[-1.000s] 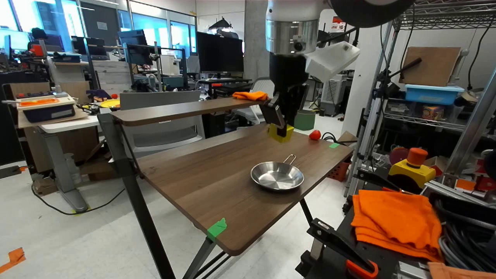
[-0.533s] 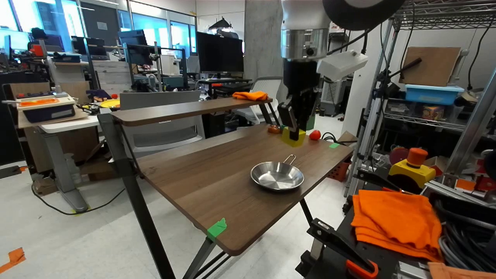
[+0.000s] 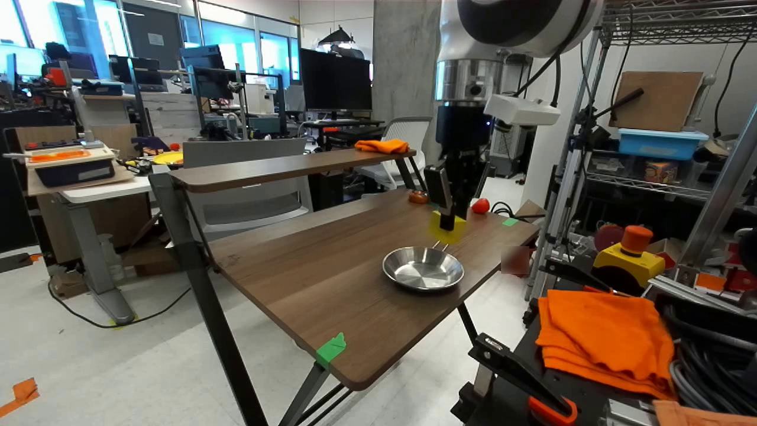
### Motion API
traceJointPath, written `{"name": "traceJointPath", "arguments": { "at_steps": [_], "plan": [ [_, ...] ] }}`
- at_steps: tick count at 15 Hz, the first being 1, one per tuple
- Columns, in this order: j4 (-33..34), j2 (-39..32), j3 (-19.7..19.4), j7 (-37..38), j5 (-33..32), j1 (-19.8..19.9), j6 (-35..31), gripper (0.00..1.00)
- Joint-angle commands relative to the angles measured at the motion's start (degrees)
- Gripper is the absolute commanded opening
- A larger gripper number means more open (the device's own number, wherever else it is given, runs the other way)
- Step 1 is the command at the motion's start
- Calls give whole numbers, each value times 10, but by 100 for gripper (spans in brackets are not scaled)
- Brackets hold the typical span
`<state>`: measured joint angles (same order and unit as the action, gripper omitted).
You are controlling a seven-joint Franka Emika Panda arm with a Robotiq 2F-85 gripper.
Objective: Put the yellow block on the silver pan then remove it from the pan
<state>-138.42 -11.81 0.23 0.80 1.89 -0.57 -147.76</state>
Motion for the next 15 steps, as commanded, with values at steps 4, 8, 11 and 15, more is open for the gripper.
{"name": "traceJointPath", "arguments": {
  "at_steps": [4,8,11,15],
  "plan": [
    [38,-47,-33,22,-59,4,0,8],
    [53,-67,-30,-4,-46,15,3,8],
    [45,-57,-7,-42,-26,18,-11,8],
    [33,-38,26,-71,-15,8,-13,8]
  ]
}}
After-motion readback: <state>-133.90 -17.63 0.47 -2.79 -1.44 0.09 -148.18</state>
